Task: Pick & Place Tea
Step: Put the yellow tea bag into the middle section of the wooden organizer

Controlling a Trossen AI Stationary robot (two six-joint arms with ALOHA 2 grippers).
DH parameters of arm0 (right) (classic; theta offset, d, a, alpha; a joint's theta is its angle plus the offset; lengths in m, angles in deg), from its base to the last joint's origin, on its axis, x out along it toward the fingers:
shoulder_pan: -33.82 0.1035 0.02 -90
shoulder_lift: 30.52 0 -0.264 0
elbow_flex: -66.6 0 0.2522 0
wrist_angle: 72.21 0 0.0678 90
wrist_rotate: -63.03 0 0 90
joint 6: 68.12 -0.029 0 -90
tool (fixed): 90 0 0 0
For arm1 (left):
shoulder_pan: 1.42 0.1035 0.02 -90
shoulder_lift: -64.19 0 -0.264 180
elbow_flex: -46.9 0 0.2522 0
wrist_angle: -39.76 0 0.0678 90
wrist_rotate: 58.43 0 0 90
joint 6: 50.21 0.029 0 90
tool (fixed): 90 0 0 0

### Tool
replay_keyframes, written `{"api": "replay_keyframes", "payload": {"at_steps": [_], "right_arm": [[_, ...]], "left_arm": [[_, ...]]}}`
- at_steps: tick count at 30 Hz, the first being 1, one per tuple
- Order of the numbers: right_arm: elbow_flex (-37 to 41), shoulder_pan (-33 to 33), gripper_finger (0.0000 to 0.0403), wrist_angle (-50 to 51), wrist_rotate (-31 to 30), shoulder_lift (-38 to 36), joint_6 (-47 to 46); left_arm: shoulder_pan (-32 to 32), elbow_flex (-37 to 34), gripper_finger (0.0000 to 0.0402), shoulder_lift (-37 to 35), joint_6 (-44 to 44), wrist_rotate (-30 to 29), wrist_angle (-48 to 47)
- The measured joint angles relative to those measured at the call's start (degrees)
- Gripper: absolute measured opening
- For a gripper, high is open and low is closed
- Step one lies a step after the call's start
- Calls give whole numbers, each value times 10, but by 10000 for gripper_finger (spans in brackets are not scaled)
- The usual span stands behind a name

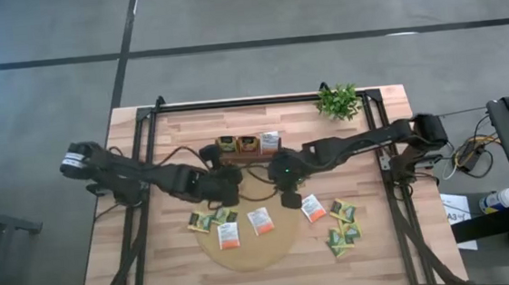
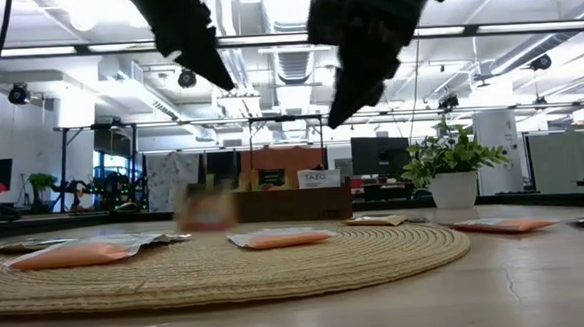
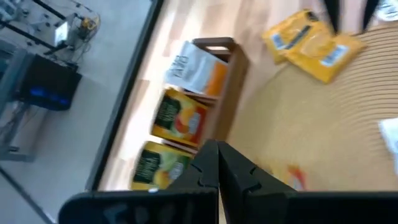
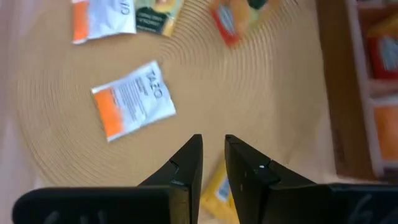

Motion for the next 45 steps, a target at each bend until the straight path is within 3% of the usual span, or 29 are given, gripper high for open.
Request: {"api": "replay_keyframes", "payload": {"at_steps": [3,10,17,22,29,39,45], "right_arm": [[42,0,68,-1,-25,-40,-30],[162,5,68,-51,-21,-126,-131],[197,4,68,-245,19,-100,-193],[120,5,68,-296,62,10,-200],[-20,-4,68,-283,75,149,-196],[-144,-18,68,-234,86,257,-202],[-195,-20,68,-229,64,312,-212]], "left_arm": [[26,0,0,-1,28,7,0],[50,-1,0,-2,33,78,-10],[50,-35,0,-19,-101,82,-88],[57,-108,0,-72,-212,151,-56],[124,-268,6,-179,-330,262,120],[218,-469,83,-263,-368,424,404],[220,-497,87,-261,-350,429,424]]}}
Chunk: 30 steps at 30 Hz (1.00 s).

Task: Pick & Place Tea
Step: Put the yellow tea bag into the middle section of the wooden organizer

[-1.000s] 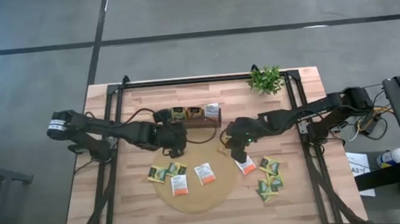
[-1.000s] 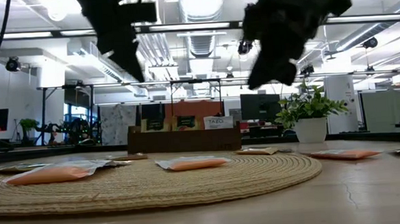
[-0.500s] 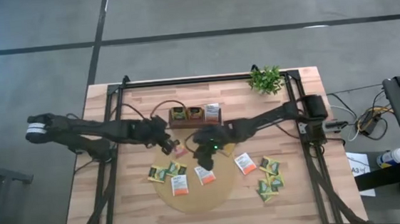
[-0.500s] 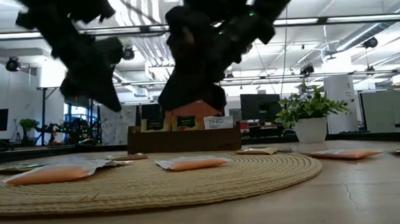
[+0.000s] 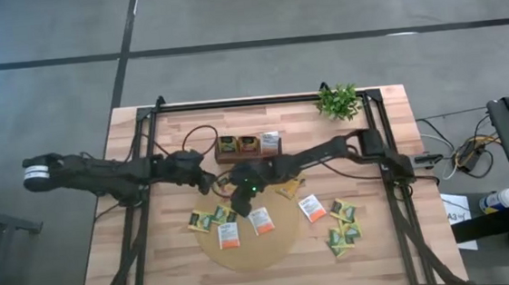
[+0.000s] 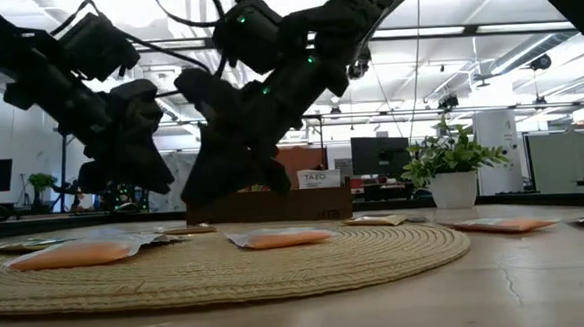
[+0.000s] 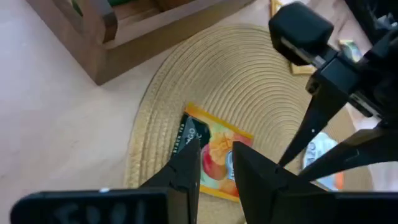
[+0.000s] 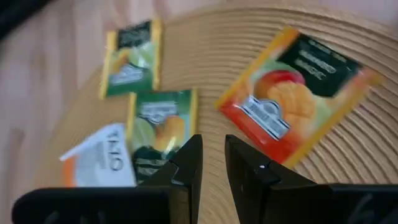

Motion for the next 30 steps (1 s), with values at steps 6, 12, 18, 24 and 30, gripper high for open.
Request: {"api": "replay_keyframes", "payload": {"at_steps": [6,12,18,24,30], "right_arm": [[-16,-5,68,16,-32,25,-17],[-17,-4,68,18,-42,38,-24],[-17,-4,68,14,-37,45,-32],[-18,-4,68,15,-36,46,-30],[-18,-4,68,15,-36,46,-26]], "left_arm": [[5,0,87,3,37,-10,-6],[15,-1,87,16,54,-20,-10],[17,-1,87,33,42,-8,-13],[17,-1,87,52,29,32,-10],[17,2,88,73,26,45,8]]}}
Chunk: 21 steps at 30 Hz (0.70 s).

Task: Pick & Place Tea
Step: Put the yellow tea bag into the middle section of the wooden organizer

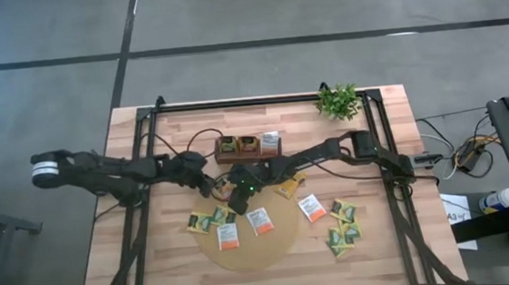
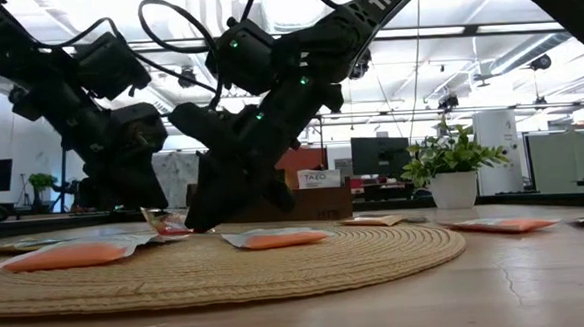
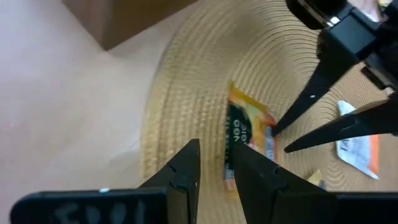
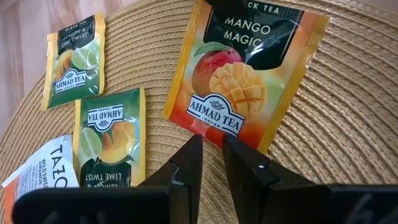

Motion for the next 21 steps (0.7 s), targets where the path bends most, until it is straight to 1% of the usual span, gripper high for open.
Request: {"api": "replay_keyframes", "payload": {"at_steps": [7,10,13,17,21], "right_arm": [[1,0,68,1,2,1,11],[1,0,68,1,2,1,17],[1,0,68,2,2,1,18],[2,0,68,5,3,-3,30],[4,-1,68,20,0,-16,51]], "left_arm": [[0,3,87,24,5,73,59],[0,3,81,31,5,83,60],[0,3,59,31,5,88,58],[0,8,12,26,8,88,55],[0,30,2,15,31,82,46]]}}
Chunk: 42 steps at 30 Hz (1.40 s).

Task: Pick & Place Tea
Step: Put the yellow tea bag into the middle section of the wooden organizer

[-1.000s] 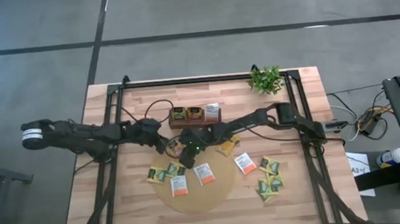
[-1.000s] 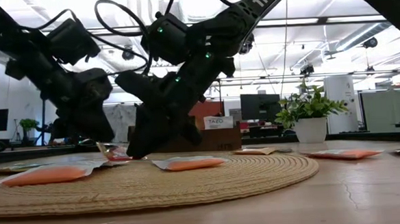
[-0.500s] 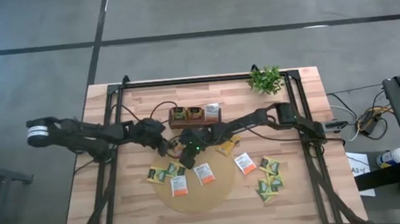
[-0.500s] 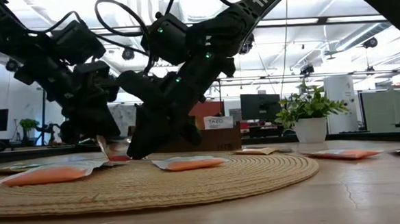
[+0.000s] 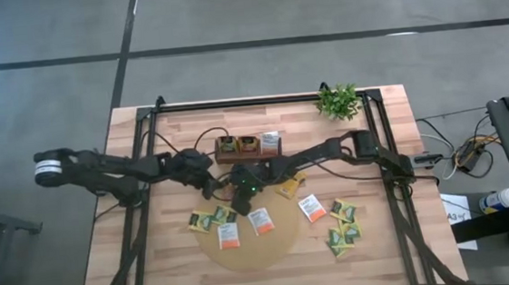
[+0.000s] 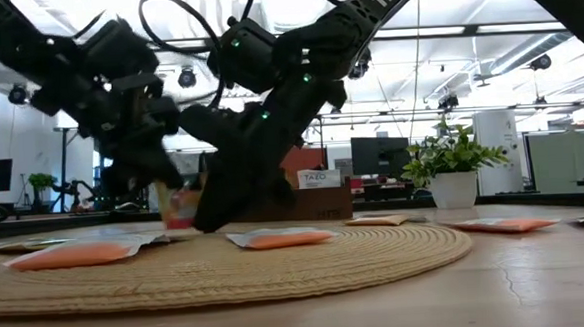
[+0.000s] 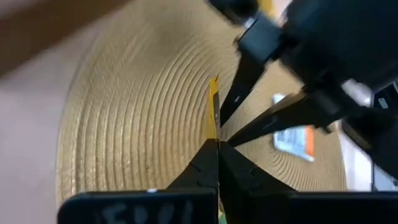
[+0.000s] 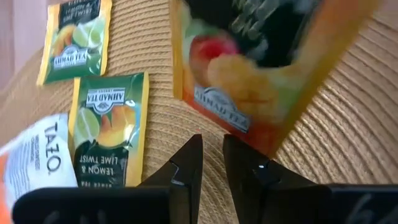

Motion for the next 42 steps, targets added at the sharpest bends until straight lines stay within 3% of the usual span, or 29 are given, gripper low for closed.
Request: {"api": "replay_keyframes", "payload": {"at_steps": [8,14,19,24,32,42], "right_arm": [[4,-4,68,140,-34,-109,87],[56,-3,68,219,-135,-261,100],[150,-4,68,236,-217,-388,52],[237,2,68,233,-233,-476,-10],[308,33,67,228,-284,-527,-73],[326,43,68,225,-307,-530,-81]], "left_arm": [[0,131,1,-14,159,-56,-168],[11,256,0,0,360,-91,-235],[46,328,0,60,472,-88,-251],[73,403,0,155,548,-84,-307],[93,525,0,269,635,-88,-425],[112,539,0,318,632,-88,-427]]}}
